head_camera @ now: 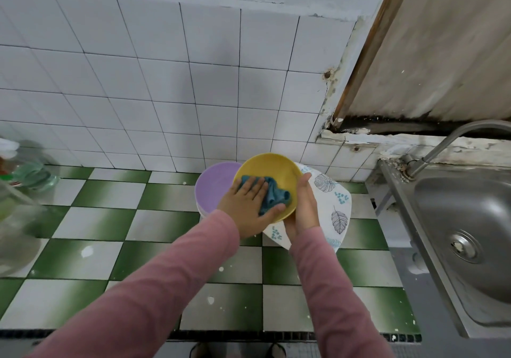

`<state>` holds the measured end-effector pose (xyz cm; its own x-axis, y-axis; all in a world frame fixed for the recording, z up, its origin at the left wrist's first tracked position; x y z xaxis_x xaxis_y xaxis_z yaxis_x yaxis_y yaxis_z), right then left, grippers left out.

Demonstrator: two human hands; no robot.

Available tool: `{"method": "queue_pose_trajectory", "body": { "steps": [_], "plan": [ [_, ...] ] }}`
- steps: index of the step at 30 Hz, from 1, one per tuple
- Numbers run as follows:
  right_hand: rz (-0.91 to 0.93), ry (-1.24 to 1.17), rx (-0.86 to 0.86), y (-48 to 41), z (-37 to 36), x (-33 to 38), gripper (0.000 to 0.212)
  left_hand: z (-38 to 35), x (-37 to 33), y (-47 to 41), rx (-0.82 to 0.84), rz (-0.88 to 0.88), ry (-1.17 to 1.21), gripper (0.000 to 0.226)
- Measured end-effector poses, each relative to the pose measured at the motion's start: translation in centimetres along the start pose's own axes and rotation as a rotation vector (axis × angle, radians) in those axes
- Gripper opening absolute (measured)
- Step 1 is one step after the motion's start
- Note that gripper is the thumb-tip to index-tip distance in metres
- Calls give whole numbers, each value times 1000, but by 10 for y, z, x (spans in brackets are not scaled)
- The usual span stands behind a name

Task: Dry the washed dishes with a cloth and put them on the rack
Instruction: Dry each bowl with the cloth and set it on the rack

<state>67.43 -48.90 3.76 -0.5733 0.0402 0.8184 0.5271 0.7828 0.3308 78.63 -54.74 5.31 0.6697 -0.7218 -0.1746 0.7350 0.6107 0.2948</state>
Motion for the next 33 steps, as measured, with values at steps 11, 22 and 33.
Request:
{"method": "queue_pose_trajectory", "body": {
  "steps": [11, 22, 33],
  "plan": [
    [-130, 147, 32, -23, -14, 51, 91, 24, -3, 12, -282, -161, 350, 22],
    [-485, -243, -7, -3, 9, 19, 73, 46, -1, 10, -228, 16, 1947, 34],
    [-162, -631, 78, -12, -20, 79, 29, 31, 42, 2, -282, 374, 2038, 42]
  ]
}}
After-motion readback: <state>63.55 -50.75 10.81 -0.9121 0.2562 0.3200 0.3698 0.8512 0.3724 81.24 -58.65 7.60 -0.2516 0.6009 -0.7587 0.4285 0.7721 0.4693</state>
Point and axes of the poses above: each hand's wrist, its own y-axis away from the middle knuckle, its own z-axis out of the back of the hand, x = y × z, the point moved 4 cm from there along -y, towards the middle knuckle
